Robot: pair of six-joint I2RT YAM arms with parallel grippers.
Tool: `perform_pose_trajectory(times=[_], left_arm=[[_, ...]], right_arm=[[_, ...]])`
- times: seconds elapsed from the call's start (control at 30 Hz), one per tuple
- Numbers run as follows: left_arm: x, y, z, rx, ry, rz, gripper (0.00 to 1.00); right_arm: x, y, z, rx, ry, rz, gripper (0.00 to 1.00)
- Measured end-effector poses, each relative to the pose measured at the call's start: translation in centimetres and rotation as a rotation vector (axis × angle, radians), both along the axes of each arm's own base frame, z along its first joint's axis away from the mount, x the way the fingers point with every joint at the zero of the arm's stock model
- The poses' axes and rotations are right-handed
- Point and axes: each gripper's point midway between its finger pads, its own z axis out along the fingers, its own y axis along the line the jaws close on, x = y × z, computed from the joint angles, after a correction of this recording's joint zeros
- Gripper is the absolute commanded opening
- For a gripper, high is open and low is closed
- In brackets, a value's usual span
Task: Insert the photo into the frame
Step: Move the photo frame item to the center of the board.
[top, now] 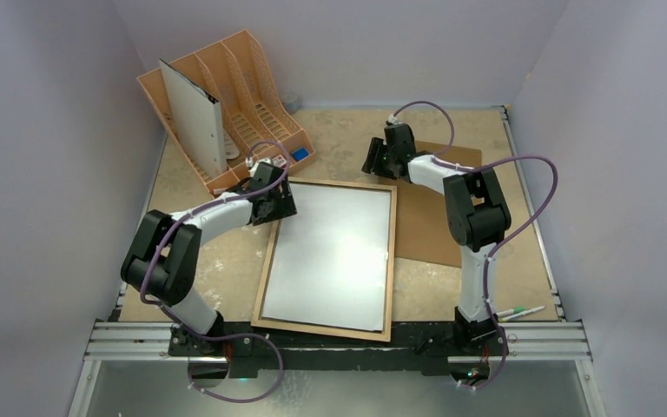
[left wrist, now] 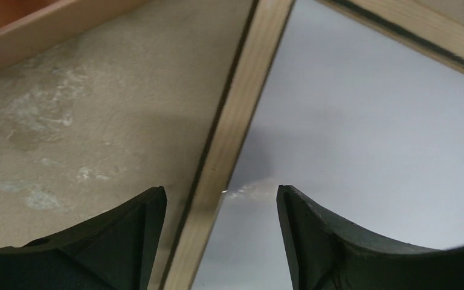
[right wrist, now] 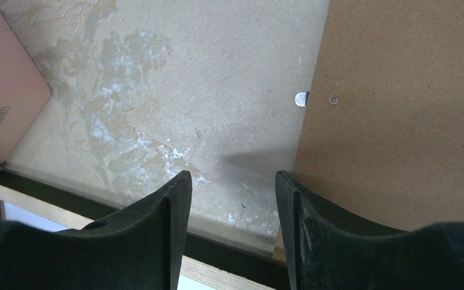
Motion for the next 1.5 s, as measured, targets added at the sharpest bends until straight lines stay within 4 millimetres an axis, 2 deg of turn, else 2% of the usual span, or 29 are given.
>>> perform_pose_trajectory(times=[0.1, 0.23, 0.5, 0.87, 1.23, 1.4, 1.5], left_arm=[[-0.8, 1.6, -1.2, 0.038, 0.036, 0.035, 0.71], [-1.2, 2.3, -2.0, 0.06, 0.063, 0.049, 0.7], [-1.1, 2.6, -2.1, 0.07, 0.057, 0.077, 0.56], [-1.0, 3.2, -1.9, 0.075, 0.052, 0.117, 0.56], [-1.4, 3.7, -0.8, 0.082, 0.042, 0.132, 0.59], [-1.3, 4.2, 0.5, 0.076, 0.021, 0.137, 0.63], [-0.7, 3.7, 2.1, 0.055, -0.009, 0.124, 0.64]], right_arm=[[0.0, -0.3, -0.1, -0.013, 0.002, -0.002, 0.57], [0.1, -1.0, -0.2, -0.025, 0.0, -0.01, 0.57], [0.5, -4.9, -0.2, -0.043, 0.008, -0.079, 0.57], [0.3, -7.5, -0.3, -0.065, 0.02, -0.125, 0.55], [-0.9, -15.0, -0.4, -0.144, 0.043, -0.299, 0.56], [-3.0, -16.3, -0.2, -0.161, 0.086, -0.342, 0.62], [-4.4, -16.8, 0.4, -0.165, 0.11, -0.385, 0.66]])
